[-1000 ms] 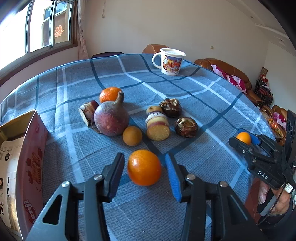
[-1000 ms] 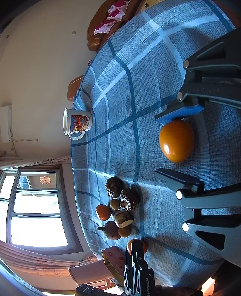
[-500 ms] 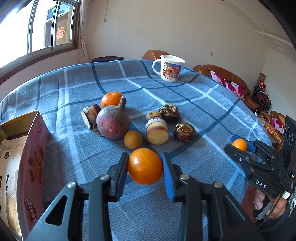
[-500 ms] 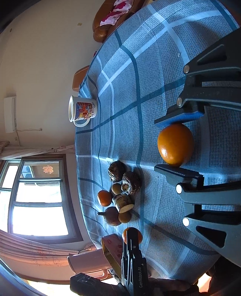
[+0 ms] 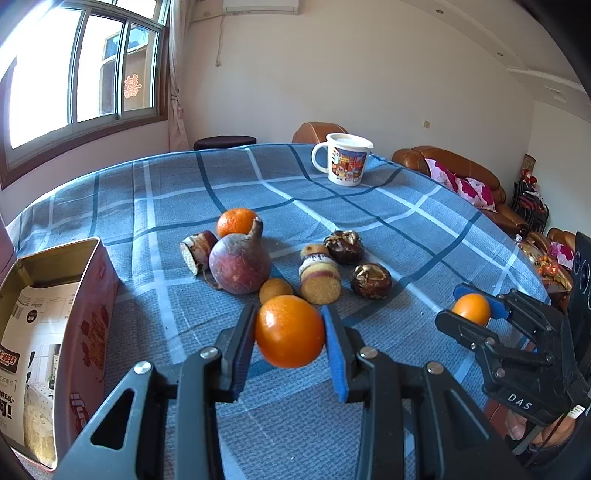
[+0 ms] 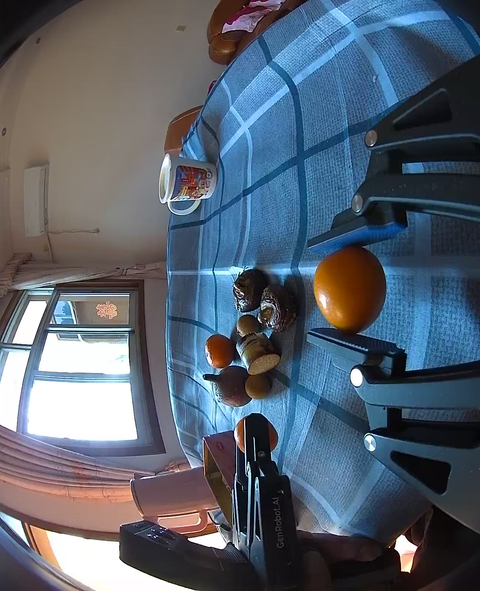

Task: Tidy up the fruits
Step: 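Carry the held oranges with both tools over the open tin box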

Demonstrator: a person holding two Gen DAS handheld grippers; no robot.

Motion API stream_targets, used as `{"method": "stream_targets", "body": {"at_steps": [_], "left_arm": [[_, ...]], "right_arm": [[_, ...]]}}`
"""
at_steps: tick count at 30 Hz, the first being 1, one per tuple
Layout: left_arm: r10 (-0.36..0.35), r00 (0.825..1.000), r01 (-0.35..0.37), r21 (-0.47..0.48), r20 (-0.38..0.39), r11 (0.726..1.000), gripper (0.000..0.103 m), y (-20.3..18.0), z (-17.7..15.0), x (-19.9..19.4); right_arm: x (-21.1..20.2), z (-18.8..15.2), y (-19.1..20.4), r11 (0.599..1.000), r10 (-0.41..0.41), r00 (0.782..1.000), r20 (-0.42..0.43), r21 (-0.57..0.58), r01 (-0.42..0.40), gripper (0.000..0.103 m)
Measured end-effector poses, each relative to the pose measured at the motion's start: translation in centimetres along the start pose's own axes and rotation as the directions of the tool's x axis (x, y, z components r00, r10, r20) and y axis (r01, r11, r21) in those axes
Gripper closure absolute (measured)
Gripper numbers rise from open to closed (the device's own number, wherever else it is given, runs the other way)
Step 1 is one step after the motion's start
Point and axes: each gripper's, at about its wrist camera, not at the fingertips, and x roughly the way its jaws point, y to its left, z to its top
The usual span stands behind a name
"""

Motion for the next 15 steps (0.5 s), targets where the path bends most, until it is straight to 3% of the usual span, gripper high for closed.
{"method": "stream_targets", "body": {"at_steps": [15], "left_arm": [[0.062, 0.995, -0.063, 0.016, 0.075, 0.998, 0.066, -0.3, -0.1, -1.3]], "right_arm": [[-0.3, 1.2, 1.4, 0.999, 0.038, 0.998, 0.040, -0.027, -0.037, 0.059]]}}
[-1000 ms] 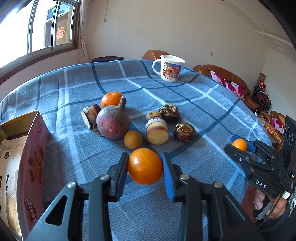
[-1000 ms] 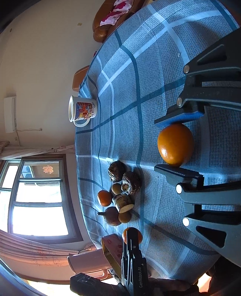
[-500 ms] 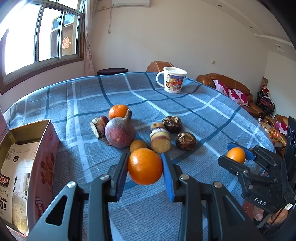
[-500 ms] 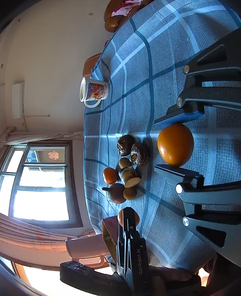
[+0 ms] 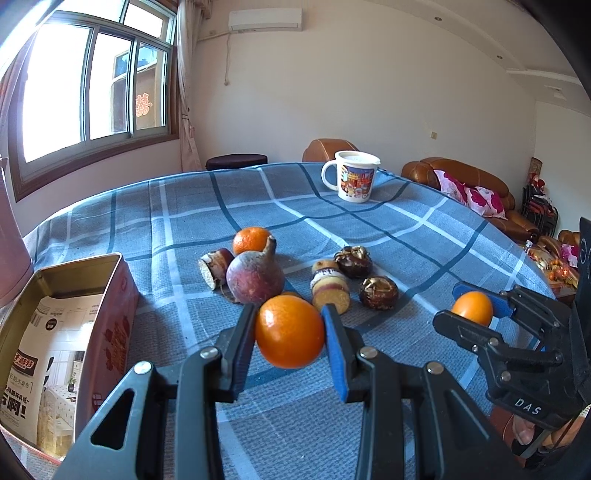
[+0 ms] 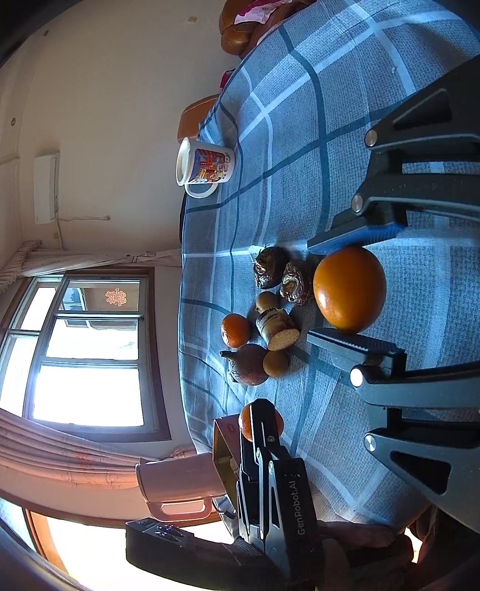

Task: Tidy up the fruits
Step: 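Carry the held oranges with both tools over the open tin box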

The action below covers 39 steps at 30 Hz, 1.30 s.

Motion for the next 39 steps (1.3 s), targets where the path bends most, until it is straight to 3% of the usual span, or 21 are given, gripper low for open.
{"method": "stream_targets", "body": {"at_steps": [39], "left_arm": [[0.174, 0.978, -0.173, -0.017, 0.111, 0.985, 0.066, 3.4, 1.3, -3.6]], "right_arm": [[0.2, 8.0, 4.2, 0.985, 0.110, 0.987, 0.118, -0.144, -0.092, 0.059]]}}
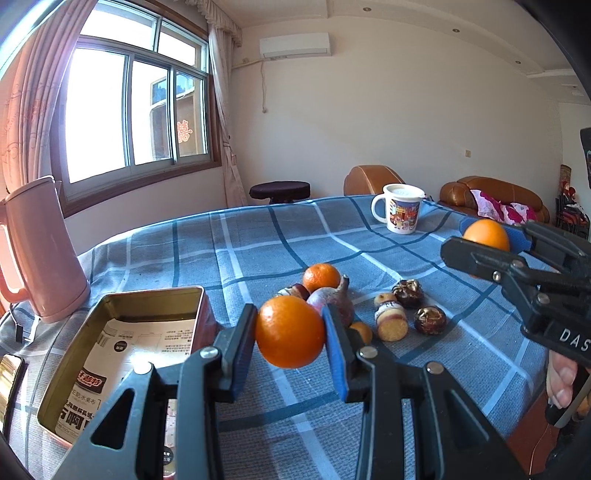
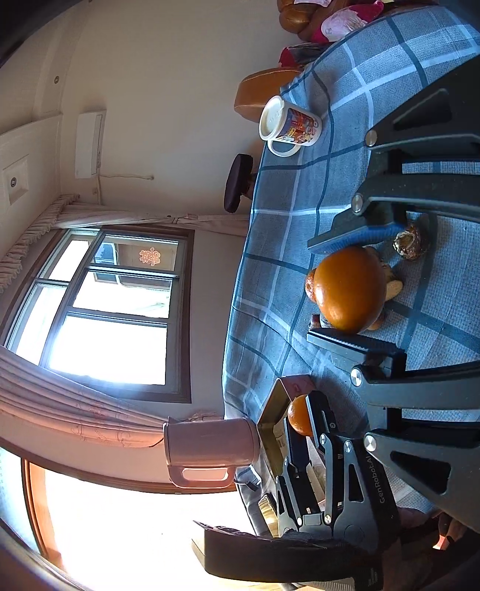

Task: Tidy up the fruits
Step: 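Carry the held oranges with both tools over the open tin box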

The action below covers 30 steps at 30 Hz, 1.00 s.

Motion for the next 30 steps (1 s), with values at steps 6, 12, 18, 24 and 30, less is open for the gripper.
{"method": "stream_targets", "body": {"at_steps": [6, 12, 18, 24, 30], "left_arm": [[0.035, 0.999, -0.035, -0.010, 0.019, 0.999, 0.066, 1.2, 0.5, -0.8], [0.063, 0.998, -0.062, -0.028, 0.022, 0.998, 0.066, 2.5, 0.8, -1.2], [0.097, 0.995, -0.096, -0.041, 0.025, 0.995, 0.066, 4.0, 1.0, -1.5], [0.125, 0.992, -0.124, -0.064, 0.024, 0.990, 0.066, 5.7, 0.9, -1.8], [0.148, 0.989, -0.146, -0.080, 0.015, 0.986, 0.066, 7.0, 0.7, -1.9]], "right_arm": [[0.6, 1.6, 0.9, 1.000, 0.018, 1.000, 0.016, -0.025, -0.018, 0.059], [1.0, 3.1, 1.8, 0.998, 0.051, 0.998, 0.032, -0.039, -0.049, 0.059], [2.0, 4.3, 2.8, 0.995, 0.085, 0.996, 0.034, -0.045, -0.083, 0.059], [2.8, 5.3, 4.1, 0.992, 0.114, 0.993, 0.034, -0.060, -0.112, 0.059], [3.5, 5.8, 5.4, 0.988, 0.139, 0.990, 0.028, -0.074, -0.137, 0.059]]}}
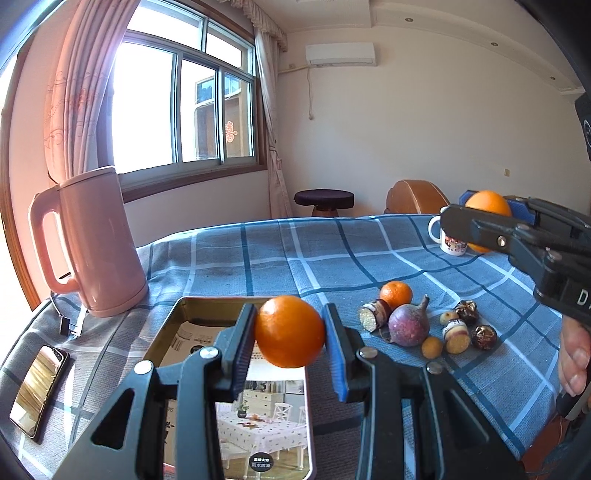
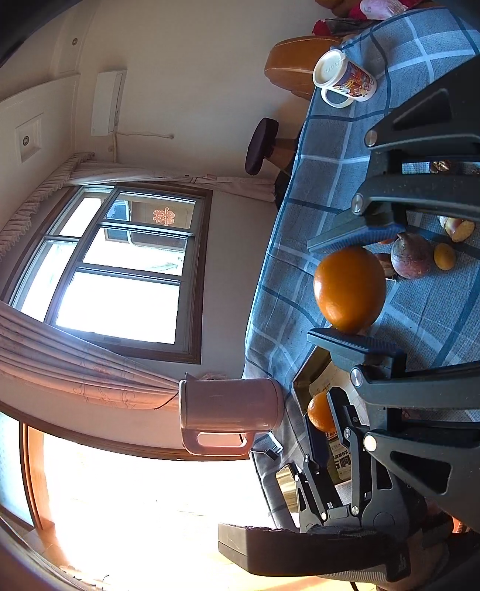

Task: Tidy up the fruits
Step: 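Carry the held oranges with both tools over the open tin box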

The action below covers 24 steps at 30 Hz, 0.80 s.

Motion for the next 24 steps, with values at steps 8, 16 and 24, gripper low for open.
{"method": "stream_targets", "body": {"at_steps": [8, 16, 24], "left_arm": [[0.021, 1.000, -0.021, -0.006, -0.016, 1.000, 0.066, 1.1, -0.2, 0.5], [0.048, 0.998, -0.048, -0.014, -0.035, 0.999, 0.066, 2.4, -0.4, 1.2], [0.072, 0.996, -0.074, -0.029, -0.053, 0.997, 0.066, 4.0, -0.6, 1.7]], "right_arm": [[1.4, 0.5, 0.9, 1.000, 0.029, 1.000, -0.013, 0.000, -0.029, 0.059], [3.2, 0.8, 2.0, 0.998, 0.065, 0.997, -0.033, 0.010, -0.065, 0.059], [5.6, 0.3, 3.8, 0.995, 0.098, 0.993, -0.073, 0.003, -0.098, 0.059]]}}
